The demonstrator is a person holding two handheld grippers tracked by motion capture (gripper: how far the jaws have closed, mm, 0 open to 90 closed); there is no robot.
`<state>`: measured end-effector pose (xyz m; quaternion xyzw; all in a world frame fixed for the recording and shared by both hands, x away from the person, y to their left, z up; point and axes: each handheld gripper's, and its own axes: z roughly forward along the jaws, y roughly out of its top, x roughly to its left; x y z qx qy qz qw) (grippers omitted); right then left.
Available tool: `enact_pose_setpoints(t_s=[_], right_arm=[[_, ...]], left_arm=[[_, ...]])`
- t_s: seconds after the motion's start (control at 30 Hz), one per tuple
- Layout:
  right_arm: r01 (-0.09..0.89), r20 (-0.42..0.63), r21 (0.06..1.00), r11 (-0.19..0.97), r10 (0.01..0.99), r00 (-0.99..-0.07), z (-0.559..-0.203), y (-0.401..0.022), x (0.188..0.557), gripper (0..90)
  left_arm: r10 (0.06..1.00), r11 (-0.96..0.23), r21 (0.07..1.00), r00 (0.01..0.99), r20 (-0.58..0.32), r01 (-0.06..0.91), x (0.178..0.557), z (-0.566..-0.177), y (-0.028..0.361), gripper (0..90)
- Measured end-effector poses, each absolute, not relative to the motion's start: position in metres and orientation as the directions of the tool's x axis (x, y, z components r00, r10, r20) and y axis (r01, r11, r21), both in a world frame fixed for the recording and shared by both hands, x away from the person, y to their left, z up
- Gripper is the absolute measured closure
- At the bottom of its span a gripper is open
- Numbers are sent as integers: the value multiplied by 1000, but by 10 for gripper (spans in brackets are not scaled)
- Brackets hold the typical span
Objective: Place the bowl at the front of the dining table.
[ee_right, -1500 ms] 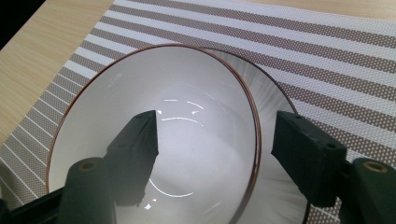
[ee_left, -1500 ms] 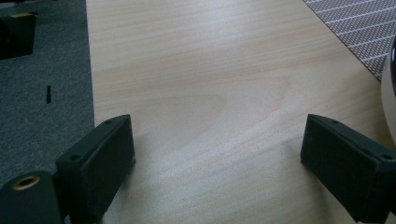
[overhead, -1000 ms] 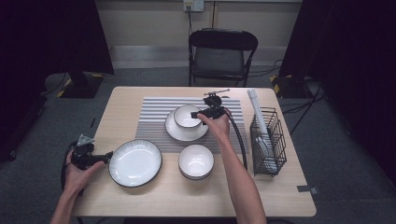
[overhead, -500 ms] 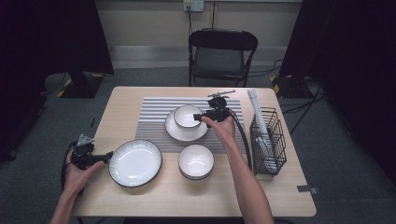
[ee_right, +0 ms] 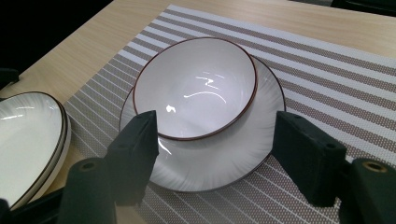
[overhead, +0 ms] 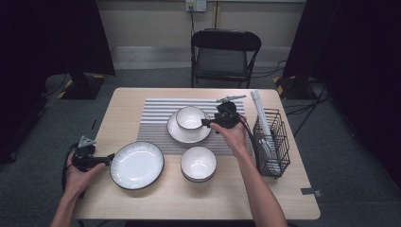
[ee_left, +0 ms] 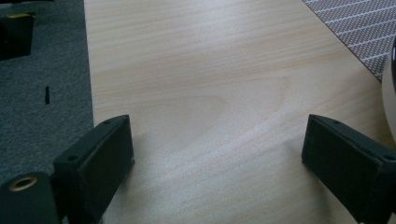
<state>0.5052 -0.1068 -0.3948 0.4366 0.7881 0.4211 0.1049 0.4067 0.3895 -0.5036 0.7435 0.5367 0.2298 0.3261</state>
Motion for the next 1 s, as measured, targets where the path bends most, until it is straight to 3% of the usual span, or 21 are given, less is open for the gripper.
enact_pose_setpoints(t_s=[1.0], right_arm=[[536, 181, 814, 225, 778, -601, -373, -146, 443, 319]], left_arm=[[950, -206, 731, 312, -11, 651, 406, -504, 389, 84]])
